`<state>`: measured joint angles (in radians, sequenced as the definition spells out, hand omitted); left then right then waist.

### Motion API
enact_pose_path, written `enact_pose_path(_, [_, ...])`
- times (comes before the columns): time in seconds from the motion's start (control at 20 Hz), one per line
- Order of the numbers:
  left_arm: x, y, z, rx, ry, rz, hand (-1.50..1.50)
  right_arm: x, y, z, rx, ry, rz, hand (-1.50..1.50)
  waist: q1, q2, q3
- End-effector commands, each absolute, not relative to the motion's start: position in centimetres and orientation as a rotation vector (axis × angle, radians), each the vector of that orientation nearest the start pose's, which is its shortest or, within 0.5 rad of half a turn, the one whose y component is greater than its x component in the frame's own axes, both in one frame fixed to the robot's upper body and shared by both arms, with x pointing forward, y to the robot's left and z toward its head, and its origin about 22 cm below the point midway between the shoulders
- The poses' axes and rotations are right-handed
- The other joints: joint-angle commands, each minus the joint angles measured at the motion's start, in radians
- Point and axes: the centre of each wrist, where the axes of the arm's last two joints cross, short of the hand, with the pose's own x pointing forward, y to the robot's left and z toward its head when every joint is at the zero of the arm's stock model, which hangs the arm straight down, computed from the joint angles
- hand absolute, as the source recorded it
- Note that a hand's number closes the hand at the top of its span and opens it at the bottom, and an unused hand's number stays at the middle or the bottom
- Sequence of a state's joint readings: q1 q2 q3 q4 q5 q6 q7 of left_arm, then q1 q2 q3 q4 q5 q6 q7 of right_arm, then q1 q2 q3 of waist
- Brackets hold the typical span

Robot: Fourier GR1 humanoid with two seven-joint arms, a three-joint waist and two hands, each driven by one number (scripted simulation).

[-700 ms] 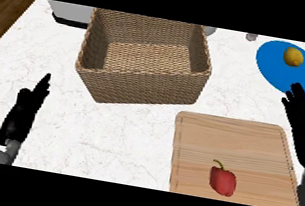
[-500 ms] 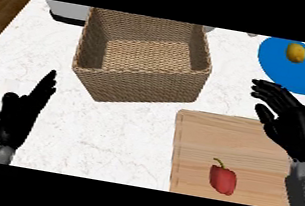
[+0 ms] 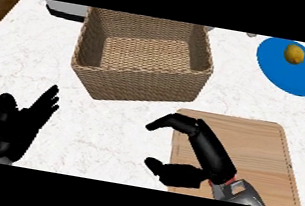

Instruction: Pick the bell pepper from the cutting board and place it in the basket

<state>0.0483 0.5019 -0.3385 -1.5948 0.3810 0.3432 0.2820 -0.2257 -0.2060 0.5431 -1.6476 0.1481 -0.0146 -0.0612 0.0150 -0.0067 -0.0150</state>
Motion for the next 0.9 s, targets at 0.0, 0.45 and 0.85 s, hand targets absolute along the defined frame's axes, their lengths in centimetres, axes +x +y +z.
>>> enact_pose_path(0.0, [19.4, 28.1, -3.7, 0.182, -1.002, -0.015, 0.0, 20.8, -9.2, 3.5, 0.043, -1.843, 0.949, -1.5, -0.029, 0.001, 0.01])
enact_pose_path(0.45, [18.1, 29.4, -3.5, 0.2, -0.971, -0.02, 0.0, 23.3, -13.1, 11.3, -0.821, -1.679, 1.287, -1.5, -0.067, -0.021, 0.003])
enact_pose_path(0.85, [18.3, 31.7, -3.0, 0.196, -0.969, -0.002, 0.0, 20.4, -13.5, 19.1, -0.935, -1.381, 1.564, -1.5, -0.059, -0.014, 0.003])
